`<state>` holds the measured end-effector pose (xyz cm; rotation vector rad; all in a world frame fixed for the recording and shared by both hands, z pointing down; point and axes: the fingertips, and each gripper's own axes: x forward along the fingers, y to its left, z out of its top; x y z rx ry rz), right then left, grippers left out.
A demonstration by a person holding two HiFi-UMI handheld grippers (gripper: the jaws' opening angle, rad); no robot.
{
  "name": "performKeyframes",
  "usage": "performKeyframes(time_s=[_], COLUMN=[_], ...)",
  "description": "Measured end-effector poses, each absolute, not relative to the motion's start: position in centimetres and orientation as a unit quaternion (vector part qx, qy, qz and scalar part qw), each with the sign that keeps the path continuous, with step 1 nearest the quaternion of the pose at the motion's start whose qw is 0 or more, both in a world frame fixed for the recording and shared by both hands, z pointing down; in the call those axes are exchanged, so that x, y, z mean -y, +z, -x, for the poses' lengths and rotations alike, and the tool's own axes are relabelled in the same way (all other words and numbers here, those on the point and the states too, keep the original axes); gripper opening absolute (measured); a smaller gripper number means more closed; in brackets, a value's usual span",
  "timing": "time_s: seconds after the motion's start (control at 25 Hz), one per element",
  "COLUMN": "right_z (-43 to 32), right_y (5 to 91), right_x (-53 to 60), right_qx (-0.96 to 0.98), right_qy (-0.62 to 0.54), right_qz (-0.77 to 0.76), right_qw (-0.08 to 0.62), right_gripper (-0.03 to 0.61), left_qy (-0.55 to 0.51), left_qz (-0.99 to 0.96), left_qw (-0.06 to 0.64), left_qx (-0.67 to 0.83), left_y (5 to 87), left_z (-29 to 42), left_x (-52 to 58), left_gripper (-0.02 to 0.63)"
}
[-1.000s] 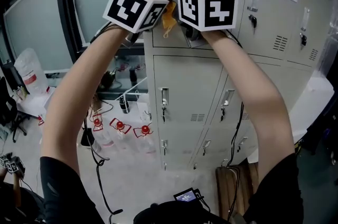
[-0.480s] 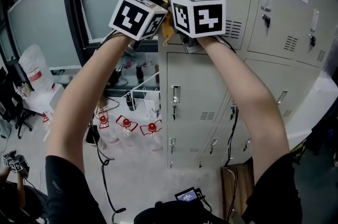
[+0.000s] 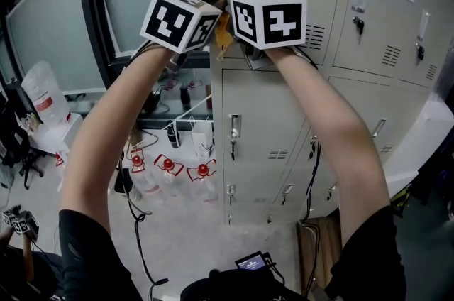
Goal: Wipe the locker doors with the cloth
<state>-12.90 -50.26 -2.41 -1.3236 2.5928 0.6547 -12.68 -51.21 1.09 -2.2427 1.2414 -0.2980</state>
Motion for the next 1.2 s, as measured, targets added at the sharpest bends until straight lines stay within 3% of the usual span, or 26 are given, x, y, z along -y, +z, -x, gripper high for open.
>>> performKeyframes(time_s=[0.48,1.2], right_z=[9.2,-5.3], right_y=[-2.6,-2.5], right_x=[49.9,50.4], right_qx=[-0.863,-0.828], right_qy=[0.218,0.216], right_qz=[0.448,0.511], right_qw=[0.082,0.075], right_gripper=[0.051,0.051], left_qy=[-0.107,-0.102], left_qz=[0.835,0.862], left_qw=[0.274,0.288], left_qx=[-0.464,-0.404], left_y=[0.9,1.1], left_z=[9.0,-5.5], left_x=[50.9,51.2], left_gripper=[0.02,0.02])
